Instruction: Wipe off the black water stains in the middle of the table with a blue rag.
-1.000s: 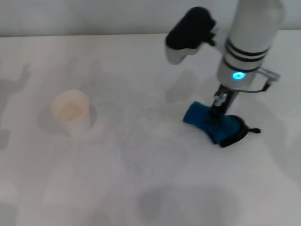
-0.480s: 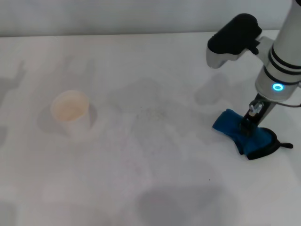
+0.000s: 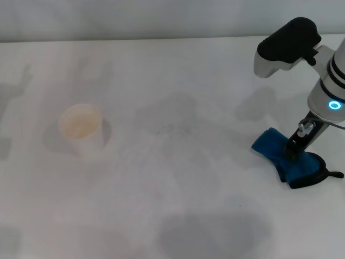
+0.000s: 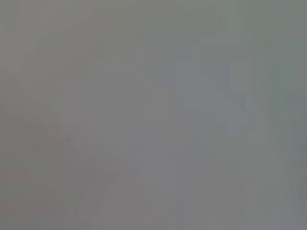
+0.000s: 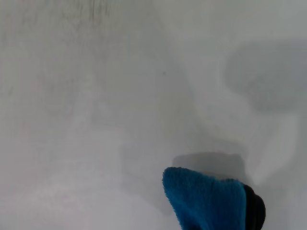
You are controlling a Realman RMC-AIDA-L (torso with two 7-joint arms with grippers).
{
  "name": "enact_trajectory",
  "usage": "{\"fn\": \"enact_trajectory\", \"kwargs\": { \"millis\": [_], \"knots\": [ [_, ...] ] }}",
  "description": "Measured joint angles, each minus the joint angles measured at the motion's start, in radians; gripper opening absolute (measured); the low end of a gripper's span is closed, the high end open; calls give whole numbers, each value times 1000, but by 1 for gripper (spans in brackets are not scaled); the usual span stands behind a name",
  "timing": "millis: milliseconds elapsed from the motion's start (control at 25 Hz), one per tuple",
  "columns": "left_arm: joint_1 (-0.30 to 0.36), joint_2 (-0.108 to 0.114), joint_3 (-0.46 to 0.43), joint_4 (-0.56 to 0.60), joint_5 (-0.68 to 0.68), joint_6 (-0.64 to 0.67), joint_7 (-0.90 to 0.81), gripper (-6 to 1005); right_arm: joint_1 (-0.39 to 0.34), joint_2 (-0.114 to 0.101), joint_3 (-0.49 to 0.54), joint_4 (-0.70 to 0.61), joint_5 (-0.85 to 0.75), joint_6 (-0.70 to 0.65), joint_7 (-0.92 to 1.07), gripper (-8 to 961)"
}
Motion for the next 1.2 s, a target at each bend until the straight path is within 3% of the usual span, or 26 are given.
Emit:
{"fn": "enact_trajectory", "kwargs": {
  "millis": [600, 800, 1200],
  "knots": [
    [-15, 1, 3, 0, 0, -14, 0, 893, 1, 2, 36, 46, 9, 37, -25, 195],
    [-14, 1, 4, 0, 0, -14, 0, 892, -1, 0, 42, 45, 24, 48, -27, 416],
    [-9, 1, 2, 0, 0, -13, 0, 892, -21, -3, 94, -76, 34, 78, -59, 417]
  ]
}}
